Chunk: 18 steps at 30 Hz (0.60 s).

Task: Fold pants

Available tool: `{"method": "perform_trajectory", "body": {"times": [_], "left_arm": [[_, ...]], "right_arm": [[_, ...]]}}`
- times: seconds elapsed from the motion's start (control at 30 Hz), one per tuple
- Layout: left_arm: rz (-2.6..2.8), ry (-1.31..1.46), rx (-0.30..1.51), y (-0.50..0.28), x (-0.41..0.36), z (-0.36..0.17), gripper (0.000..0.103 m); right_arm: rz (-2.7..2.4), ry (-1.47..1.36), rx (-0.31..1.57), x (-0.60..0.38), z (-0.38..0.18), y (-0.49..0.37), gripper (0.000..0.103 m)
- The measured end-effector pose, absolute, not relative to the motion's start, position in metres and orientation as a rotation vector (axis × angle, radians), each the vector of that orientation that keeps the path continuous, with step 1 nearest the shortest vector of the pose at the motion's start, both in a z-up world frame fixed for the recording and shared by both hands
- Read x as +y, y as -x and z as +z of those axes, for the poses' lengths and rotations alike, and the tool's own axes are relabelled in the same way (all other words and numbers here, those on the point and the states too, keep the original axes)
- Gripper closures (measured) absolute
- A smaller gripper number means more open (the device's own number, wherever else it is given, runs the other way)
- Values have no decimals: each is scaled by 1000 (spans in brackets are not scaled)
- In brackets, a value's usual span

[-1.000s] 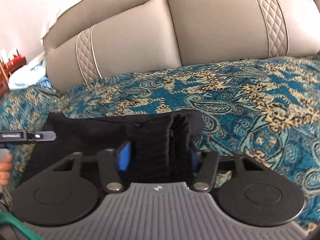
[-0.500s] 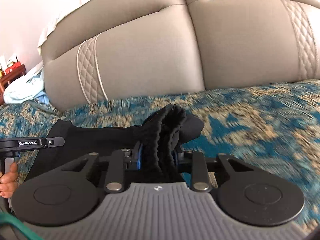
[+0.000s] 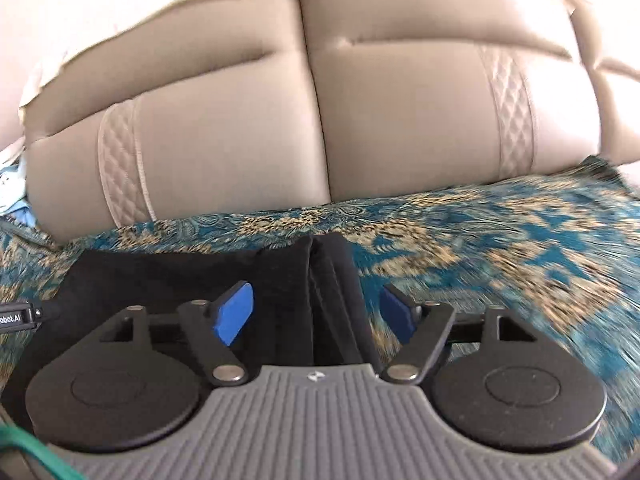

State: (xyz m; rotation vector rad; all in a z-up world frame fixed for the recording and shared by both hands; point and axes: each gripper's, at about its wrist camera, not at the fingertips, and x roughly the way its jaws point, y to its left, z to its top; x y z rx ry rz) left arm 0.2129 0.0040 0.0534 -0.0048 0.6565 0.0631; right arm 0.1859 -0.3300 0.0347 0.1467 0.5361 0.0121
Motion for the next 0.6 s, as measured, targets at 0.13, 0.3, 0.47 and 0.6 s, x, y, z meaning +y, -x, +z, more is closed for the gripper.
{"method": "perform_trajectory", "body": {"times": [0.13, 0.3, 0.47, 0.6], "left_arm": [[37, -13, 642, -141, 0, 51, 11], [18, 17, 688, -83, -4, 33, 11], [14, -35, 726, -68, -15, 14, 10], [13, -42, 718, -67, -21, 12, 10]], "right_arm": [[13, -92, 489, -313, 23, -117, 12], [44, -60, 543, -293, -8, -62, 10], [83, 22, 559, -274, -20, -51, 9], [80, 39, 559, -272, -22, -52, 8]]}}
